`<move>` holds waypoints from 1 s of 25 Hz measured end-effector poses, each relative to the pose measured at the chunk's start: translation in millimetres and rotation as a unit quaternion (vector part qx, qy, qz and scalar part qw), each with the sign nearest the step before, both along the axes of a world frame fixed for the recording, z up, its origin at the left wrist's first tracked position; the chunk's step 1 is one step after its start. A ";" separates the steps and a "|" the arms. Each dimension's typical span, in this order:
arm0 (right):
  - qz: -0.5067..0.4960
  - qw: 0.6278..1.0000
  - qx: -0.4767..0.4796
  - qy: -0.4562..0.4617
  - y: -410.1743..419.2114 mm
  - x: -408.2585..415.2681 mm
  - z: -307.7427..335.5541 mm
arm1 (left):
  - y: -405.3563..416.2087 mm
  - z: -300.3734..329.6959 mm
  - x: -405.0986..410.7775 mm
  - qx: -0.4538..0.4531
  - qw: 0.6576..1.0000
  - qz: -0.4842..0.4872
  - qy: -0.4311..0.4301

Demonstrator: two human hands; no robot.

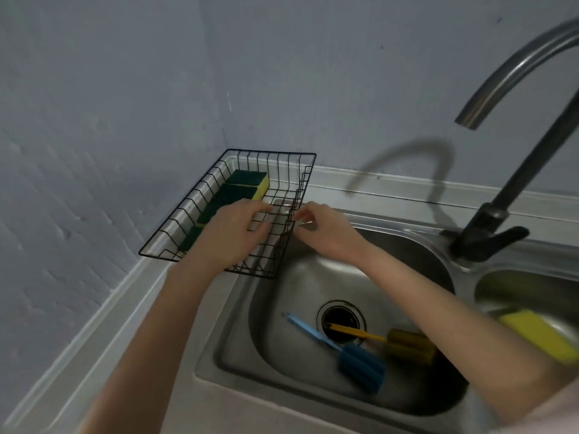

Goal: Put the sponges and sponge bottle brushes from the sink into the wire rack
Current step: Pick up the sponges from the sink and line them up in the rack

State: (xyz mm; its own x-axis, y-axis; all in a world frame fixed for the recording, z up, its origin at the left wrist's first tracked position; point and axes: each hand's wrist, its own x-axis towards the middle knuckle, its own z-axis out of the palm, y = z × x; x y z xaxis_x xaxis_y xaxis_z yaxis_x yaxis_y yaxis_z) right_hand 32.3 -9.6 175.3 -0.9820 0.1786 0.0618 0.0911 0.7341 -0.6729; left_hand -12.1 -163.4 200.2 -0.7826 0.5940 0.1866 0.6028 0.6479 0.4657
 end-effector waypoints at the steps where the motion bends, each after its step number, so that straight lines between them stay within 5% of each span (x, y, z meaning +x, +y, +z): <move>1: -0.011 1.000 0.003 0.002 10.8 12.1 -0.9 | 10.3 -2.1 10.4 -0.011 1.000 -0.014 -0.001; 19: -0.193 0.978 -0.019 -0.076 234.1 221.2 -46.4 | 241.5 -51.9 190.7 -0.095 0.967 -0.203 -0.124; 25: -0.201 0.964 -0.016 -0.172 289.2 242.5 -93.3 | 311.7 -87.8 227.2 -0.209 0.925 -0.273 -0.163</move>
